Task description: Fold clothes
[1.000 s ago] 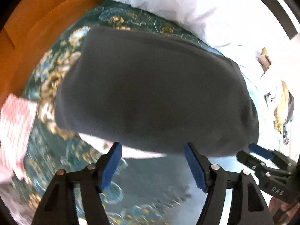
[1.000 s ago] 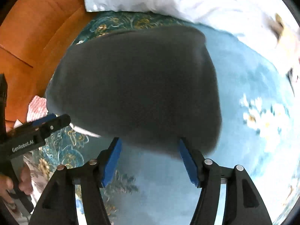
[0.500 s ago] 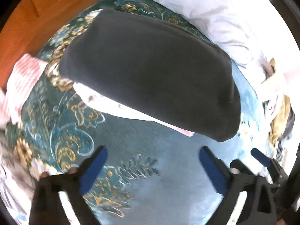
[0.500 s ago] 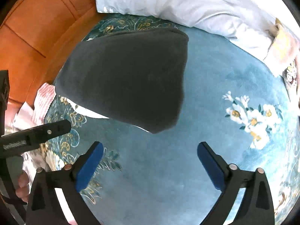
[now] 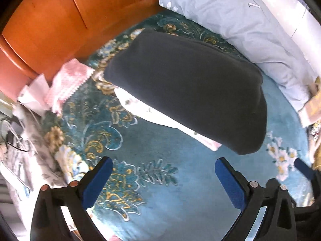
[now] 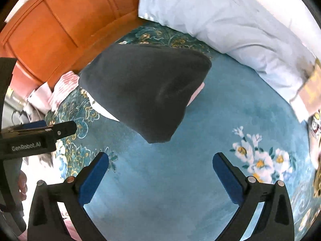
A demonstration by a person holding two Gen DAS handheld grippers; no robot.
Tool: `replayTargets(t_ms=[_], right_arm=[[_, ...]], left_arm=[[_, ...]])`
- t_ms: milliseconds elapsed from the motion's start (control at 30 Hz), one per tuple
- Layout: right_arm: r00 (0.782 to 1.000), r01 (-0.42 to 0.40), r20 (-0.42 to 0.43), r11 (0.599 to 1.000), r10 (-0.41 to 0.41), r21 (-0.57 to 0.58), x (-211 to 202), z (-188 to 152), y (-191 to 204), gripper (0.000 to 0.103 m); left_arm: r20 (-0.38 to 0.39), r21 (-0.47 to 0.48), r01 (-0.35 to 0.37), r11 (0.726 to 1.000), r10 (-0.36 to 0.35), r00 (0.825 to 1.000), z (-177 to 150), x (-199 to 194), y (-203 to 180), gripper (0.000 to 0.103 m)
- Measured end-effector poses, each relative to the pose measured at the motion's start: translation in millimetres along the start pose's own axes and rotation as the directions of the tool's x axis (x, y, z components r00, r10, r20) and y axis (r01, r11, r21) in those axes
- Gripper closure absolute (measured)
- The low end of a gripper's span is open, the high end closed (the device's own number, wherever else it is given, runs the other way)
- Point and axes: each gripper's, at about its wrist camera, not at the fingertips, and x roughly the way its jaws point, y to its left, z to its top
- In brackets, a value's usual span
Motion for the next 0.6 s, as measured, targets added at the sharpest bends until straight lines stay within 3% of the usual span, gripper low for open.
replayTargets(t_ms=[300,467,600], right_arm=[[0.998,-0.013,-0.061,0.997,0.008,-0.080,15.4,5.7,4.0,0.000],[0.991,0.004,-0.133,0.998,-0.012,-0.064,29.1,6.6,2.9,0.000],[0.981,0.029,-0.186,0.996,-0.045,-0.085,37.4,8.1,6.2,0.000]], left_arm=[[0.043,0.057,-0.078,0.995,0.075,0.996,3.4,-0.5,-0.3,0.000],[0.039,-0.001,-0.075,0.997,0.075,0.996,8.3,11.9,7.6,0.000],[0.028,0.023,-0.072,0.997,0.072,0.997,4.1,29.0,6.3,0.000]])
